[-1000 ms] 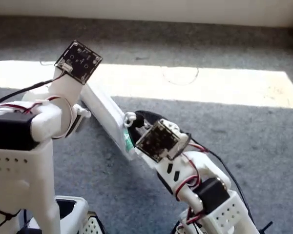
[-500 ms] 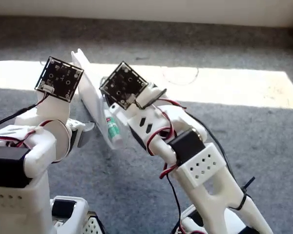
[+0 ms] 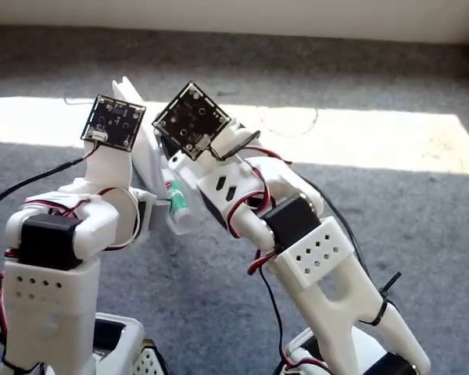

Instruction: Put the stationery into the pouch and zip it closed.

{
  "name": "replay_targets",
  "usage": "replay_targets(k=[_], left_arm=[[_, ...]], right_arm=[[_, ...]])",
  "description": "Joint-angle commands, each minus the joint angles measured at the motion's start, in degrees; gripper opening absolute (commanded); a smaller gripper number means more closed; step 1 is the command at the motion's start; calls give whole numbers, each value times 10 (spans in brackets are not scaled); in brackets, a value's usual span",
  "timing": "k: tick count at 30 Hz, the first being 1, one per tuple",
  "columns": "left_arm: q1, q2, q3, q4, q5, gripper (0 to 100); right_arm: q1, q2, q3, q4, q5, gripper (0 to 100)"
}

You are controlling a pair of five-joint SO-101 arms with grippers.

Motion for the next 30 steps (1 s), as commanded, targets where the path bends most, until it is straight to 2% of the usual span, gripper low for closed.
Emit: replay_targets(k=[1,7,10,15,18,23,30], left_arm=[[19,-9,-2,-23,22,246],[14,-9,82,-113,22,242],[-13,-9,124,-153,20,229],[-36,-9,125,-166,18,145],[-37,-9,126,-175,16,127],[-37,-9,125,-192,-45,85],[-37,-9,125,-236,-110,33]], right_arm=[[-3,-5,-44,-19,-8,5],[-1,-11,-44,-19,-8,5],[10,-11,-44,-19,-8,5],[36,-11,-41,-18,-9,5],[38,-11,-43,22,-9,5],[38,-28,-41,108,-9,5],[38,-166,21,157,-9,5]])
